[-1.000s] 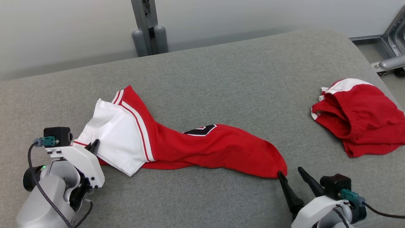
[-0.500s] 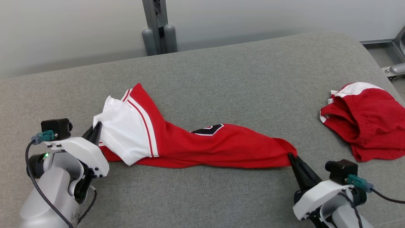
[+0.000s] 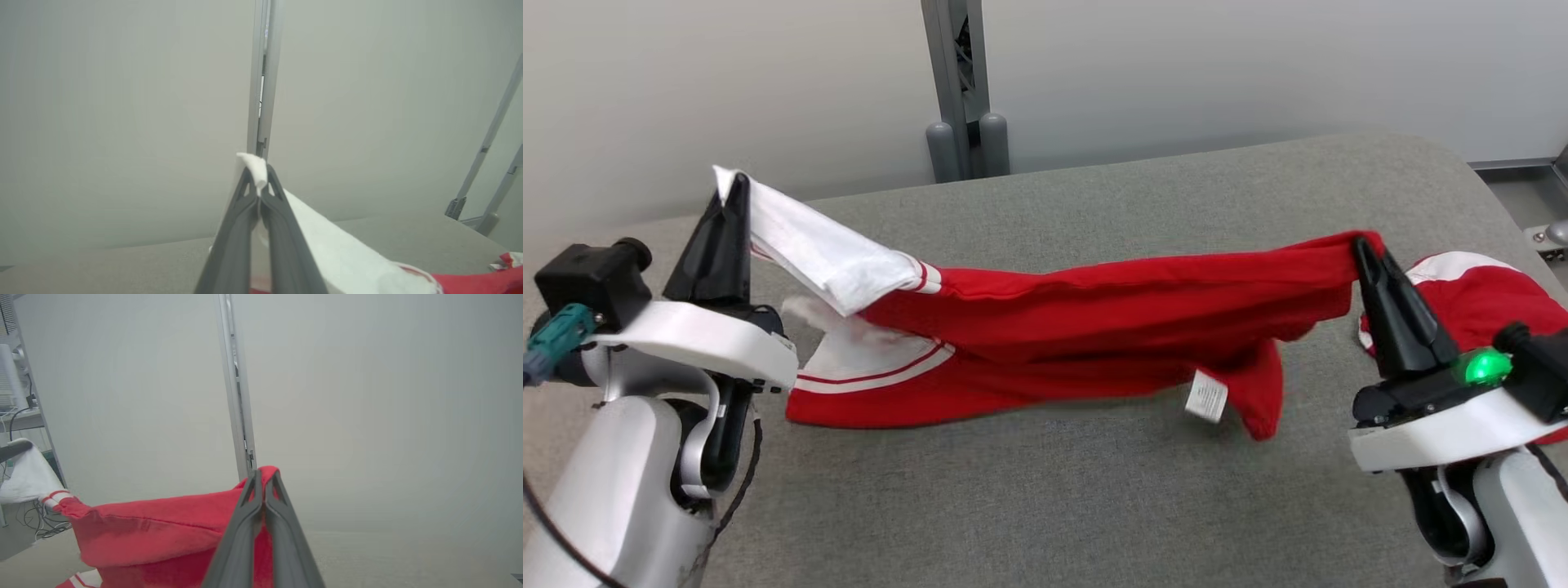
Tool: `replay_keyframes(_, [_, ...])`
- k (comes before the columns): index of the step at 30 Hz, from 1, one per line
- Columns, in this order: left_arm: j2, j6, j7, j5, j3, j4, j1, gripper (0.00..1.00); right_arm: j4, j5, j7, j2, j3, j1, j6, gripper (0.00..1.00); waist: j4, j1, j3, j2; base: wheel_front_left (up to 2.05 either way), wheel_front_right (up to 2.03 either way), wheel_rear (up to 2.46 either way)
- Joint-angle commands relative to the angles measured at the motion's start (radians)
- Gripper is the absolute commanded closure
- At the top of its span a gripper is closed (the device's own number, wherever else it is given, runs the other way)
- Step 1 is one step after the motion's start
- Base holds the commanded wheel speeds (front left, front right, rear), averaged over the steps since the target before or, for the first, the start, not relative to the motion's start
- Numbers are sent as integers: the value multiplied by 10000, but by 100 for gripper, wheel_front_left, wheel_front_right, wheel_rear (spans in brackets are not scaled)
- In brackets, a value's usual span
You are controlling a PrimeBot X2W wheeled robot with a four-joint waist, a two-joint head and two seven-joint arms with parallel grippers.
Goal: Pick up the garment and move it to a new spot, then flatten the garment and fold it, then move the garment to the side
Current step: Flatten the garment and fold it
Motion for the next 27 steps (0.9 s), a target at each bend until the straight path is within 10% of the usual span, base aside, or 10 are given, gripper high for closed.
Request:
replay_keyframes(1, [125,152,19,83,112,-335,92,100,-168,-83,-40,-83,-103,-37,-3,100,79,0,-120,-1,0,0,0])
replay_keyframes(14, [546,1903,366,979,729,-5861,1176,100,-3022,-877,959,40,-1196,298,-3,100,232,0,-678,-1,0,0,0])
replay_keyframes(27, [444,1601,472,740,424,-5530,459,100,-2135,-407,1206,-67,-1099,-179,-3,100,211,0,-232,-1,0,0,0])
